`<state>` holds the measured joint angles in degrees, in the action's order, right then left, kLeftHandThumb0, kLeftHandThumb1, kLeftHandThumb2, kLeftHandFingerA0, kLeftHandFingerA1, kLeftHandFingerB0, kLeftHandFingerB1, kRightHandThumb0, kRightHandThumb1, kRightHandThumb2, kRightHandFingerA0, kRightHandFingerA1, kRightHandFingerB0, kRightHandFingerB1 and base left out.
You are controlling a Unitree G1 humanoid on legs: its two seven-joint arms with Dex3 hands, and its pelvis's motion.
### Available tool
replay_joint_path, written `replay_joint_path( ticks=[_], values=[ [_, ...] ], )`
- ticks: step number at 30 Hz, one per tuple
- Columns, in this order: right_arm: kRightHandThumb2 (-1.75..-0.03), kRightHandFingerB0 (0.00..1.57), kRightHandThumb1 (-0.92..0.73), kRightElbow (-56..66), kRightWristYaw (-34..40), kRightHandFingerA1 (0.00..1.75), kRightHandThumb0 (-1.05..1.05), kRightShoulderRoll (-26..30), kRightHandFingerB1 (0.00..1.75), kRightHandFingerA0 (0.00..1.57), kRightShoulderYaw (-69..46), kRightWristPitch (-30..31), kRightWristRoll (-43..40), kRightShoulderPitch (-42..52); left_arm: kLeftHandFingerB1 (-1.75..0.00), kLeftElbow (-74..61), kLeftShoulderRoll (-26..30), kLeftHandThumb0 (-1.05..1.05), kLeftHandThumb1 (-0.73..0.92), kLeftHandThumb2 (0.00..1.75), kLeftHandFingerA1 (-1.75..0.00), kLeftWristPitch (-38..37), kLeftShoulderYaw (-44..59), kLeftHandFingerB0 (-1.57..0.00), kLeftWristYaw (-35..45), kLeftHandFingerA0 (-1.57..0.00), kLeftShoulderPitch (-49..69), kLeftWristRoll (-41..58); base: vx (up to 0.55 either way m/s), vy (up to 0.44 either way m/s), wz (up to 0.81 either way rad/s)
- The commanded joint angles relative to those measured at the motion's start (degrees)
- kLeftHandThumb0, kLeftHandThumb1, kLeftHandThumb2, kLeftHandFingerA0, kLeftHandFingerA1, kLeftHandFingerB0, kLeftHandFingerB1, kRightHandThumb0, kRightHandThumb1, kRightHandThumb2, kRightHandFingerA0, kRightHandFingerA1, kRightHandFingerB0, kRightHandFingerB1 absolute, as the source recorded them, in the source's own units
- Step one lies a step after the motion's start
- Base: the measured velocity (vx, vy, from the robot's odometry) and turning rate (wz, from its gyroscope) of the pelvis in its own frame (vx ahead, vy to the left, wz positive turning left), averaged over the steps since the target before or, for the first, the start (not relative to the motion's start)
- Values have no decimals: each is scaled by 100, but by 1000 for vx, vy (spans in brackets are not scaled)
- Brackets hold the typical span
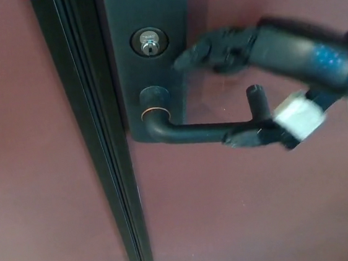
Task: The robot walks towards the door handle and put its right hand on it and twist the handle
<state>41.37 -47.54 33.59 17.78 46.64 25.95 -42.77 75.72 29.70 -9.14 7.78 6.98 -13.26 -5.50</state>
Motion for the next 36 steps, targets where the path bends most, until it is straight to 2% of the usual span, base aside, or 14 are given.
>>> replay_joint_path(
  ticks=[1,4,5,6,14,16,23,24,25,28,29,30,35,36],
  values=[
    [-57,6,-55,504,-608,26,-83,402,26,1,-587,921,-551,-374,-41,3,-8,-29,56,57,-46,76,24,-52,99,-70,63,41,0,0,0],
    [-57,7,-55,717,-633,25,-83,599,26,1,-829,1043,-700,-444,-41,9,-6,-29,56,57,-46,108,49,-52,116,-70,55,58,0,0,0],
    [-88,10,-44,755,-633,14,-76,634,19,0,-883,1066,-741,-459,-41,9,-6,-29,56,57,-46,114,52,-52,115,-70,54,57,0,0,0],
    [-57,7,-55,836,-643,25,-83,696,26,2,-1017,1106,-817,-487,-41,8,-5,-29,56,56,-46,125,61,-52,116,-69,57,60,0,0,0],
    [-57,7,-54,1311,-835,26,-82,1263,25,4,-2252,1235,-1398,-261,-50,11,-16,-38,47,73,-57,169,60,-47,72,-65,28,35,0,0,0],
    [-84,7,-43,1437,-914,25,-76,1389,23,4,-2746,1126,-1564,68,-41,2,-22,-30,56,56,-47,162,65,-53,82,-71,28,43,0,0,0],
    [-82,8,-44,1785,-1118,33,-76,1509,26,5,-4189,689,-2049,1193,-41,-8,-55,-30,56,56,-47,170,111,-53,139,-71,20,83,0,0,0],
    [-85,3,-49,1840,-1549,37,-78,1357,32,3,-5305,248,-2168,1974,-41,-14,-64,-30,56,57,-48,151,138,-53,165,-72,35,111,0,0,0],
    [-57,13,-52,1863,-1776,30,-77,1266,26,14,-5936,-9,-2263,2417,-41,-16,-69,-30,56,57,-48,144,154,-53,176,-72,42,126,0,0,0],
    [-57,13,-52,1863,-1798,30,-77,1229,26,14,-6259,-181,-2433,2680,-41,-17,-70,-30,56,57,-48,148,164,-53,176,-72,45,130,0,0,0],
    [-84,0,-19,1863,-2117,49,-36,841,46,2,-7152,-412,-2614,3307,-41,-15,-67,-30,55,56,-47,97,146,-53,181,-71,81,108,0,0,0],
    [-84,0,-19,1863,-2285,49,-35,601,46,2,-7635,-547,-2725,3702,-50,-11,-61,-39,46,73,-57,79,140,-47,176,-65,92,95,0,0,0],
    [-84,0,-19,1863,-2465,48,-36,-180,46,2,-8306,-1104,-2887,5215,-41,8,-68,-30,55,56,-46,107,84,-53,129,-70,130,27,0,0,0],
    [-57,19,-51,1863,-2477,33,-75,-392,28,21,-8346,-1245,-2799,5654,-41,6,-76,-30,55,56,-46,109,71,-53,127,-70,151,16,0,0,0]
  ],
)
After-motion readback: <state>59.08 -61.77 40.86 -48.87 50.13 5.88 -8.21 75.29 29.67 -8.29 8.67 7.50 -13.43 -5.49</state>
